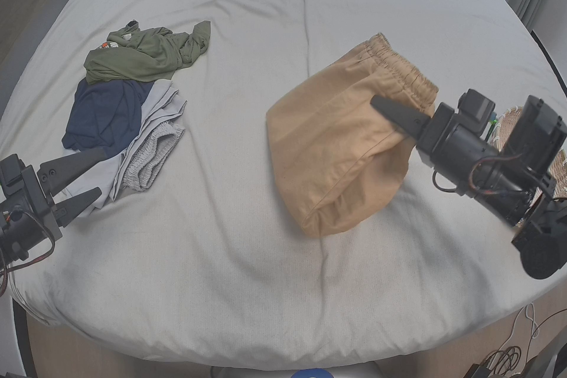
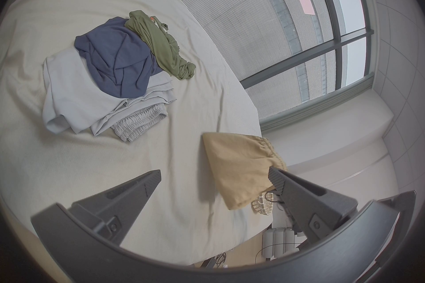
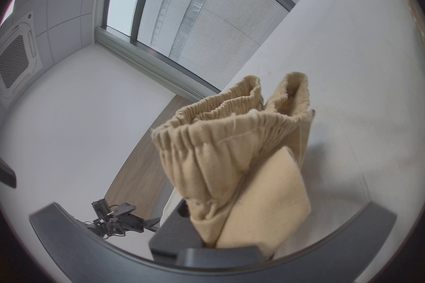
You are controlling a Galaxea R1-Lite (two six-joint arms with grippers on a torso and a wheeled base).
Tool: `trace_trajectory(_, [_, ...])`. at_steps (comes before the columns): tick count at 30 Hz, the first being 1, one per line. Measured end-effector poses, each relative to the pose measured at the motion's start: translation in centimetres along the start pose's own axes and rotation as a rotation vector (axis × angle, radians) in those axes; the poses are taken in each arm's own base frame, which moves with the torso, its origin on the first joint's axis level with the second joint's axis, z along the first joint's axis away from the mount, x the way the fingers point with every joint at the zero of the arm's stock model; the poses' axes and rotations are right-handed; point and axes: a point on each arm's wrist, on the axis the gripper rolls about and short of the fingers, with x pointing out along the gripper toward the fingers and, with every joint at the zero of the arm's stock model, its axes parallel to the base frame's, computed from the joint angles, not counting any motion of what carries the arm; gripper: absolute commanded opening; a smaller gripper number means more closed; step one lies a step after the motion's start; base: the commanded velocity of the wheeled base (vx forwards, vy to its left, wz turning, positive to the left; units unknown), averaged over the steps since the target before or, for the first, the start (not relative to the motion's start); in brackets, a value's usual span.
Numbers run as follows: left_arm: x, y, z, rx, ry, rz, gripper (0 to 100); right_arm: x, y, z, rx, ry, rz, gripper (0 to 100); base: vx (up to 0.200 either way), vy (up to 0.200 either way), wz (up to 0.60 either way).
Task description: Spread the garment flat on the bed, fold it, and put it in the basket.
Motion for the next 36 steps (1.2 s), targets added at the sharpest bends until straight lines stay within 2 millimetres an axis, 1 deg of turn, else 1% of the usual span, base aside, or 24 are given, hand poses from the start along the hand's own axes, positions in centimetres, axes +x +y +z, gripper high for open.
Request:
trace_trajectory(4, [0.0,0.1,-0.2,-0.003,0.004,0.004,100,-1.0,2.1,2.2,-0.051,-0.029,0.030,0,0.000,0.000,0.00])
trace_trajectory(6, [0.0,0.2,-0.2,-0.004,0.005,0.006,100,-1.4,2.6,3.1,-0.090,-0.045,0.032,0,0.000,0.000,0.00])
trace_trajectory(8, [-0.1,0.3,-0.3,-0.005,0.008,0.009,100,-1.8,2.7,4.0,-0.138,-0.069,0.025,0,0.000,0.000,0.00])
trace_trajectory(16, [-0.3,0.0,-0.7,-0.002,0.016,-0.008,100,-3.2,1.7,7.9,-0.248,-0.176,-0.049,0,0.000,0.000,0.00])
trace_trajectory(21, [-0.4,-0.1,-1.0,0.002,0.021,-0.020,100,-4.2,1.4,10.1,-0.294,-0.216,-0.109,0,0.000,0.000,0.00])
trace_trajectory(24, [-0.5,-0.1,-1.2,0.004,0.021,-0.026,100,-5.0,1.0,11.4,-0.315,-0.243,-0.149,0,0.000,0.000,0.00])
trace_trajectory(27, [-0.5,0.0,-1.3,0.007,0.020,-0.031,100,-6.4,0.0,12.8,-0.342,-0.271,-0.201,0,0.000,0.000,0.00])
trace_trajectory(32, [-0.5,0.2,-1.7,0.007,0.027,-0.036,100,-9.2,-1.6,14.9,-0.390,-0.306,-0.287,0,0.000,0.000,0.00])
trace_trajectory(36, [-0.5,0.3,-2.0,0.004,0.035,-0.037,100,-11.2,-2.0,16.2,-0.426,-0.340,-0.339,0,0.000,0.000,0.00])
